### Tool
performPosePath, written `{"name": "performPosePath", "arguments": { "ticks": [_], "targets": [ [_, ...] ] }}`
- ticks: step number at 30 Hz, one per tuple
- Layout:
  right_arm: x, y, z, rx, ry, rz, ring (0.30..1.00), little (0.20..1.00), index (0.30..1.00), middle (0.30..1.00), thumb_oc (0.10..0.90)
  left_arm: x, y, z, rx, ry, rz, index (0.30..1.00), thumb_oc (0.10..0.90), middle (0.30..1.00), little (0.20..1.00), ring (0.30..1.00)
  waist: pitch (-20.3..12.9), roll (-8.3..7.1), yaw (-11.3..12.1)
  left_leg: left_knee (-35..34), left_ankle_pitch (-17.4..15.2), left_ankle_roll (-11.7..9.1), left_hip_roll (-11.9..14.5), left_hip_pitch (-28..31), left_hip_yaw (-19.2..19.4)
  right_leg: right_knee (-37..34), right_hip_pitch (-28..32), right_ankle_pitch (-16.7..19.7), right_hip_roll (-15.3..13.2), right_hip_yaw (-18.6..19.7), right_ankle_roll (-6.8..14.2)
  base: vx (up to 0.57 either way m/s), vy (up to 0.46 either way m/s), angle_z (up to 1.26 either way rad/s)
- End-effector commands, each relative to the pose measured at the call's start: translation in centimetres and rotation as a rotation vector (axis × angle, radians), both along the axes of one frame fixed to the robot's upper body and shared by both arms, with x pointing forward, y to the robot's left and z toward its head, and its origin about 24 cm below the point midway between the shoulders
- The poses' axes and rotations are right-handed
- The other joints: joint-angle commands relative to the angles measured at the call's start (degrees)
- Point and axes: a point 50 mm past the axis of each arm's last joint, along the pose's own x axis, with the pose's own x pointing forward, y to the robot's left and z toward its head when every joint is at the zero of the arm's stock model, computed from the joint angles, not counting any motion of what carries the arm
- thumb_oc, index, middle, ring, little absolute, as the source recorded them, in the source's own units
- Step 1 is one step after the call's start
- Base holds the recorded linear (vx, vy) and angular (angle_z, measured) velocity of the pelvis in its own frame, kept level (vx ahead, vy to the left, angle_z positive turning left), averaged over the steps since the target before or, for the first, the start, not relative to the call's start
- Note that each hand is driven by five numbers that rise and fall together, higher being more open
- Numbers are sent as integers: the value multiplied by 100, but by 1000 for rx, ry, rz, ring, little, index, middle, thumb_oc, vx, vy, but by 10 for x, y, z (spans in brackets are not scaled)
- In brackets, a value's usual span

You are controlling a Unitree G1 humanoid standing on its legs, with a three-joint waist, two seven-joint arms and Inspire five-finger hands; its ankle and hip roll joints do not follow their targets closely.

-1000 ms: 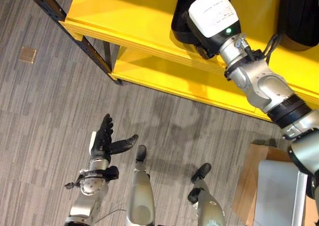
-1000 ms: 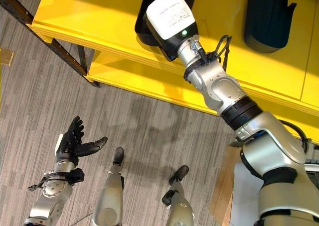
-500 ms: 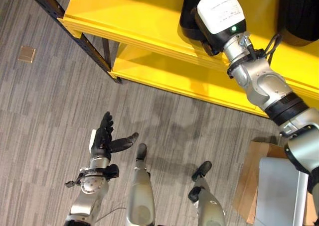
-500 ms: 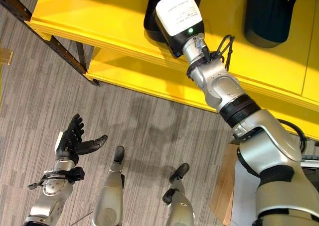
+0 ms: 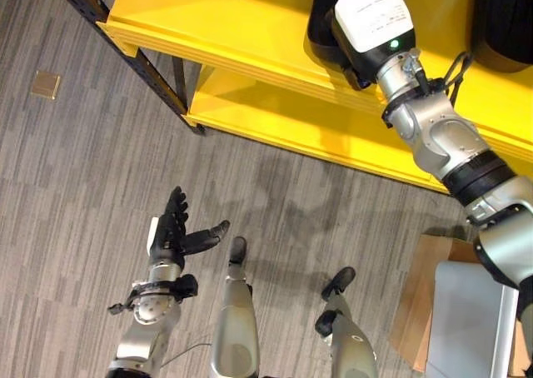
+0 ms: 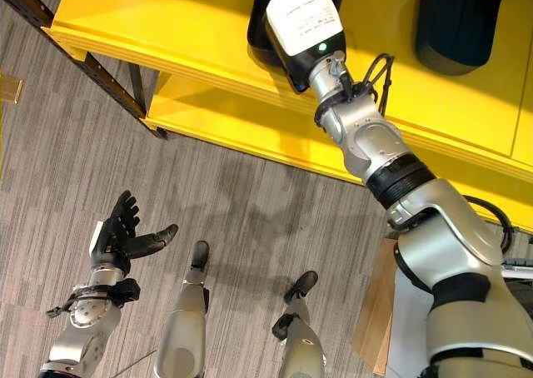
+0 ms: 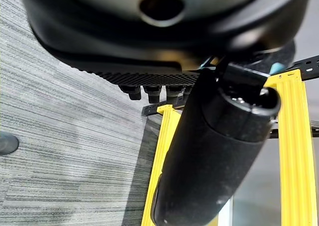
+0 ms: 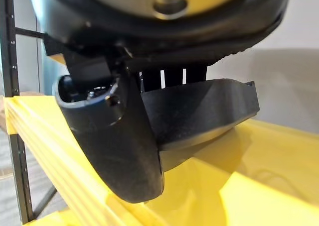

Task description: Move parts from the plastic box to the shelf.

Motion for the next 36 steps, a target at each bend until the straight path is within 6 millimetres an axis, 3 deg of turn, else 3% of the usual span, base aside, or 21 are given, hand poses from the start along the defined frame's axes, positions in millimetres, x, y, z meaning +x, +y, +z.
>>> {"name": "performPosePath", "arguments": {
  "ticks": [1,10,11,12,13,14,15,36],
  "targets": [
    [-19,7,74,-16,-200,16,300,300,300,300,400,-1,6,41,72,-197,-48,1000,900,1000,1000,1000,-61,-81,161,-112,-311,291,-134,220,258,565,1020,-430,-557,-70,779,0,0,0],
    [-20,5,78,-28,-207,5,300,300,300,300,400,-1,7,42,62,-204,-42,1000,900,1000,1000,1000,-82,-116,214,-110,-300,296,-152,180,249,512,1048,-416,-532,-86,784,3,-1,2],
    [-19,4,79,-23,-207,4,336,336,336,336,425,-1,7,41,61,-203,-42,1000,900,1000,1000,1000,-86,-119,219,-109,-301,300,-157,176,246,508,1047,-416,-527,-86,783,0,0,0],
    [-19,4,79,-23,-207,2,432,432,432,432,494,-1,7,41,59,-201,-43,1000,900,1000,1000,1000,-88,-123,220,-106,-305,303,-159,174,240,506,1048,-415,-524,-88,783,0,0,0],
    [-19,3,79,-23,-207,-3,481,481,481,481,529,-1,7,41,61,-202,-43,1000,900,1000,1000,1000,-92,-124,215,-107,-304,302,-160,168,240,499,1048,-411,-524,-85,784,0,0,0],
    [-19,3,79,-25,-206,-5,896,896,896,896,825,-1,8,42,62,-203,-43,1000,900,1000,1000,1000,-90,-126,216,-107,-304,303,-160,167,238,500,1047,-411,-521,-83,784,0,0,0],
    [-18,3,79,-18,-203,-6,1000,1000,1000,1000,900,-1,8,42,59,-205,-41,1000,900,1000,1000,1000,-87,-124,215,-112,-302,305,-163,164,242,500,1043,-407,-521,-79,784,0,0,0],
    [-12,-10,70,-24,-151,-57,1000,1000,1000,1000,900,-1,12,43,78,-196,-45,1000,900,1000,1000,1000,-173,-127,163,-123,-299,286,-116,289,289,503,1103,-465,-493,-16,774,0,0,0]
  ]
}}
